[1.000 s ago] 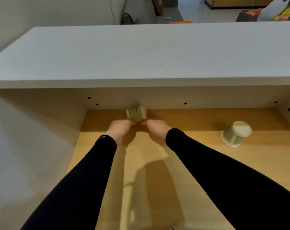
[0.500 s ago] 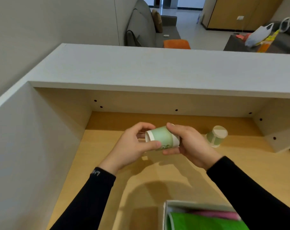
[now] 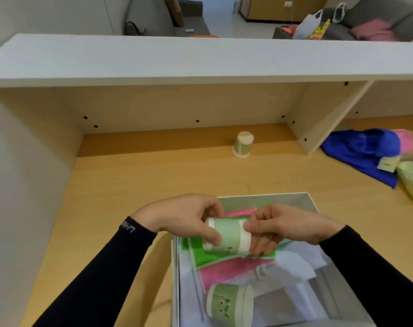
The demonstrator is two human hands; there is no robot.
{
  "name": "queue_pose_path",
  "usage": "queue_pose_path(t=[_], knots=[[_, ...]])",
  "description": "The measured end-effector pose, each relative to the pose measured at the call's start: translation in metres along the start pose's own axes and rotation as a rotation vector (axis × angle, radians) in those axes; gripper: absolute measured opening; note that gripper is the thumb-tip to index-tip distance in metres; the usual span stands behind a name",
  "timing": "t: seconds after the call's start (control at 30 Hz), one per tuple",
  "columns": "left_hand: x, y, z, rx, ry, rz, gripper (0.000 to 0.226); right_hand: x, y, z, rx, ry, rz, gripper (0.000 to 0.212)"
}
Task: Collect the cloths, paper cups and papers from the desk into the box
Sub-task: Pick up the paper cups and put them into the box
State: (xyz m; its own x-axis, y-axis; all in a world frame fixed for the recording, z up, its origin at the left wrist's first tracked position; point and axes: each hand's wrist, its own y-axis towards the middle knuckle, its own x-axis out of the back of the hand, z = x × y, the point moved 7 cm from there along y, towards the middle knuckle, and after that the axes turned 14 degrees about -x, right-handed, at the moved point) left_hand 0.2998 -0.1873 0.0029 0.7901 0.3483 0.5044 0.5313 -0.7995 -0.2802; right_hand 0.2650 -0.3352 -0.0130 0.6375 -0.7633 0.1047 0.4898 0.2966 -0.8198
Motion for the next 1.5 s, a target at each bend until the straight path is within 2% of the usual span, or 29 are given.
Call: queue_pose_path(t=[0.07, 0.17, 0.3, 0.4, 0.57, 0.7, 0.87, 0.97, 1.1, 1.2, 1.27, 1.37, 1.43, 1.5], knots=[[-0.003, 0.008, 0.002, 0.009, 0.088, -0.014, 0.040, 0.015, -0.002, -0.010, -0.004, -0.016, -0.115, 0.029], [0.018, 0.018, -0.001, -0.013, 0.076, -0.272, 0.025, 0.053, -0.009, -0.007, 0.109, 0.129, -0.301, 0.025], [0.048, 0.033, -0.005, -0.045, 0.023, -0.533, 0.010, 0.089, -0.006, 0.006, 0.259, 0.375, -0.413, 0.011], [0.062, 0.054, 0.005, 0.006, -0.102, -0.612, 0.007, 0.108, 0.009, 0.018, 0.290, 0.450, -0.483, 0.012], [0.083, 0.101, 0.032, 0.117, -0.121, -0.710, 0.010, 0.147, 0.045, 0.031, 0.226, 0.573, -0.556, 0.032], [0.092, 0.146, 0.052, 0.193, -0.091, -0.690, 0.040, 0.176, 0.075, 0.031, 0.171, 0.689, -0.559, 0.041], [0.109, 0.209, 0.069, 0.290, 0.223, -0.555, 0.079, 0.201, 0.116, 0.031, 0.125, 0.641, -0.554, 0.050], [0.118, 0.243, 0.070, 0.290, 0.369, -0.473, 0.091, 0.209, 0.141, 0.029, 0.118, 0.605, -0.515, 0.052], [0.108, 0.279, 0.078, 0.207, 0.359, -0.319, 0.083, 0.213, 0.161, 0.028, 0.150, 0.676, -0.444, 0.053], [0.099, 0.288, 0.082, 0.210, 0.388, -0.244, 0.087, 0.212, 0.162, 0.029, 0.162, 0.711, -0.384, 0.055], [0.100, 0.284, 0.082, 0.261, 0.453, -0.289, 0.081, 0.212, 0.158, 0.028, 0.148, 0.703, -0.374, 0.052], [0.104, 0.265, 0.074, 0.279, 0.496, -0.393, 0.039, 0.209, 0.145, 0.028, 0.152, 0.664, -0.355, 0.043], [0.105, 0.243, 0.066, 0.255, 0.336, -0.501, 0.044, 0.209, 0.132, 0.025, 0.153, 0.585, -0.415, 0.041], [0.105, 0.213, 0.054, 0.212, 0.058, -0.613, 0.050, 0.208, 0.114, 0.025, 0.170, 0.538, -0.460, 0.044]])
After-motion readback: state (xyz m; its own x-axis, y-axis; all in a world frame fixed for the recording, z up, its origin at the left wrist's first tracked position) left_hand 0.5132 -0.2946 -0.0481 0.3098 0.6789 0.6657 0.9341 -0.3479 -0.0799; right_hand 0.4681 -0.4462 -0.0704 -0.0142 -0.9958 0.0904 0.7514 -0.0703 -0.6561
